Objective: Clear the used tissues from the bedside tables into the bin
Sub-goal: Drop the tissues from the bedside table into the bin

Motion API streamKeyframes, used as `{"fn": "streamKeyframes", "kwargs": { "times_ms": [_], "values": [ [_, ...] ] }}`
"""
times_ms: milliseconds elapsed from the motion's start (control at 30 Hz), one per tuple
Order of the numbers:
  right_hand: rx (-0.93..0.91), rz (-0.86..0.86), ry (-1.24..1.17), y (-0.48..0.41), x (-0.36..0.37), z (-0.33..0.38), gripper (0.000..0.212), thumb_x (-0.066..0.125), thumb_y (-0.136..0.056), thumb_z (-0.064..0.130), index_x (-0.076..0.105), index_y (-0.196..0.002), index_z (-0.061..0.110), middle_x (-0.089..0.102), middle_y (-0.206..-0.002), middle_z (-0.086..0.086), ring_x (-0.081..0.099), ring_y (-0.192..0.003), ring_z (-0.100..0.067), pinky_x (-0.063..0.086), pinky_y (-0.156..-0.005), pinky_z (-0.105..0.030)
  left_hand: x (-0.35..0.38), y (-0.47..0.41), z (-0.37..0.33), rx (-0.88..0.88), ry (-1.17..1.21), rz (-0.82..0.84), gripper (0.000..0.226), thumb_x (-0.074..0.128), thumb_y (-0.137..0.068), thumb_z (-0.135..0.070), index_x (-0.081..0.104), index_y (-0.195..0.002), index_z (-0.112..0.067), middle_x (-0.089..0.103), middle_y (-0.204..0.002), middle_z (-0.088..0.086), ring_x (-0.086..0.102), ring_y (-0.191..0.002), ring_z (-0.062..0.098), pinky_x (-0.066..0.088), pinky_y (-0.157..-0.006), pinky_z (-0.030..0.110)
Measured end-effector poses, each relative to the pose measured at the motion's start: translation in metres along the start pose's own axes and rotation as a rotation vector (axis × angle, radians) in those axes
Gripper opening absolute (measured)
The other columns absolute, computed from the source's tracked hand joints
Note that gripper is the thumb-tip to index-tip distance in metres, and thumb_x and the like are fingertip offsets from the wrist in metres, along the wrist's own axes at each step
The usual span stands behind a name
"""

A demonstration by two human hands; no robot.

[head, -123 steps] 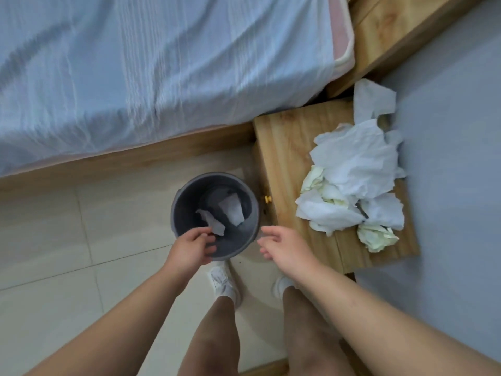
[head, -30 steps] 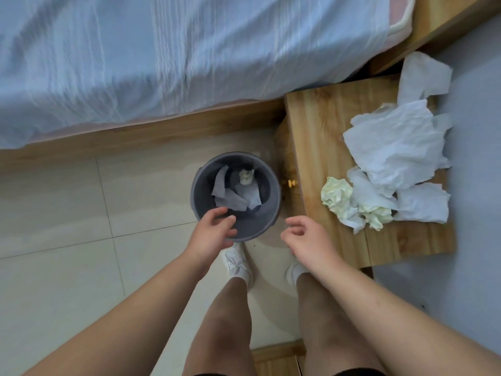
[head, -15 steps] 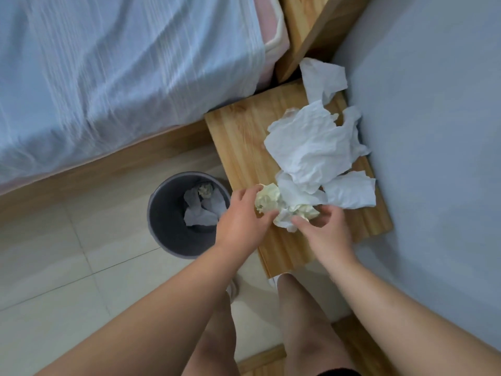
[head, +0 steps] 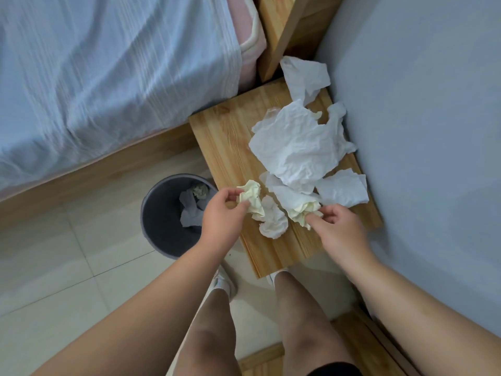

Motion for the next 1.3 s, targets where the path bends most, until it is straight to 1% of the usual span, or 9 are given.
{"fn": "streamKeyframes", "kwargs": {
  "times_ms": [67,133,233,633,733,900,1000,1100,1300],
  "values": [
    [0.026,0.035,-0.017,0.004,-0.008,0.000,0.017,0.074,-0.085,0.039,0.070,-0.095,0.026,0.077,-0.083,0.000,0.072,-0.075,-0.016,0.056,-0.067,-0.037,-0.006,0.005,0.002,-0.028,0.090,-0.004,0.016,0.072,-0.097,-0.025,0.071,-0.106,-0.038,0.069,-0.109,-0.013,0.071,-0.078,0.016,0.059,-0.064,0.032],
    [0.040,0.075,-0.041,0.009,-0.012,0.001,0.017,0.075,-0.087,0.038,0.071,-0.098,0.026,0.078,-0.084,0.000,0.072,-0.068,-0.010,0.057,-0.060,-0.031,-0.013,0.011,0.007,-0.047,0.165,0.001,0.019,0.073,-0.096,-0.021,0.072,-0.103,-0.039,0.071,-0.110,-0.010,0.076,-0.089,0.016,0.065,-0.068,0.028],
    [0.033,0.148,-0.081,0.019,-0.008,0.007,0.015,0.075,-0.090,0.036,0.073,-0.102,0.027,0.080,-0.085,0.002,0.073,-0.067,-0.009,0.057,-0.055,-0.024,-0.030,0.018,0.016,-0.074,0.250,-0.007,0.020,0.076,-0.096,-0.019,0.074,-0.103,-0.037,0.075,-0.111,-0.010,0.079,-0.085,0.012,0.061,-0.064,0.018],
    [-0.037,0.350,-0.049,0.061,0.112,0.050,0.012,0.075,-0.091,0.030,0.074,-0.099,0.021,0.077,-0.078,0.000,0.067,-0.065,-0.011,0.056,-0.060,-0.032,-0.135,0.048,0.114,-0.279,0.556,-0.185,0.018,0.073,-0.098,-0.013,0.075,-0.113,-0.023,0.082,-0.102,0.000,0.080,-0.086,0.018,0.063,-0.076,0.033],
    [-0.063,0.389,0.020,0.062,0.152,0.051,0.012,0.075,-0.091,0.034,0.072,-0.098,0.024,0.078,-0.083,-0.002,0.068,-0.062,-0.007,0.056,-0.057,-0.028,-0.152,0.043,0.136,-0.312,0.610,-0.211,0.014,0.073,-0.098,-0.014,0.075,-0.109,-0.022,0.083,-0.104,0.005,0.079,-0.084,0.016,0.062,-0.075,0.032],
    [-0.110,0.406,0.148,0.053,0.216,0.049,0.017,0.071,-0.091,0.045,0.068,-0.100,0.031,0.077,-0.082,0.007,0.069,-0.061,-0.003,0.058,-0.057,-0.027,-0.172,0.024,0.162,-0.322,0.656,-0.249,0.012,0.076,-0.096,-0.016,0.073,-0.108,-0.020,0.081,-0.111,0.013,0.077,-0.084,0.019,0.062,-0.077,0.034],
    [-0.116,0.406,0.209,0.044,0.246,0.047,0.035,0.069,-0.092,0.045,0.063,-0.120,0.025,0.076,-0.090,0.001,0.071,-0.073,-0.011,0.062,-0.073,-0.041,-0.176,0.013,0.170,-0.303,0.638,-0.228,0.021,0.077,-0.096,-0.022,0.071,-0.117,-0.025,0.080,-0.112,0.004,0.080,-0.085,0.015,0.064,-0.072,0.028],
    [-0.082,0.400,0.242,0.037,0.260,0.042,0.054,0.070,-0.094,0.041,0.052,-0.141,0.022,0.074,-0.104,-0.004,0.071,-0.077,-0.015,0.062,-0.075,-0.039,-0.177,0.011,0.178,-0.306,0.572,-0.201,0.040,0.077,-0.096,-0.028,0.064,-0.133,-0.022,0.074,-0.121,-0.002,0.081,-0.088,0.011,0.064,-0.069,0.024],
    [-0.093,0.407,0.280,0.041,0.241,0.036,0.038,0.068,-0.096,0.033,0.056,-0.132,0.030,0.077,-0.090,0.001,0.074,-0.081,-0.016,0.064,-0.083,-0.047,-0.170,0.026,0.177,-0.324,0.460,-0.145,0.025,0.072,-0.100,-0.031,0.065,-0.124,-0.029,0.073,-0.117,-0.005,0.079,-0.085,0.004,0.061,-0.061,0.018]
  ]
}}
Point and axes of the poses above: each hand's wrist, its own y-axis away from the middle knuckle, its own x-axis out of the palm, z = x × y, the point moved 4 cm from there along -y, towards the middle knuckle
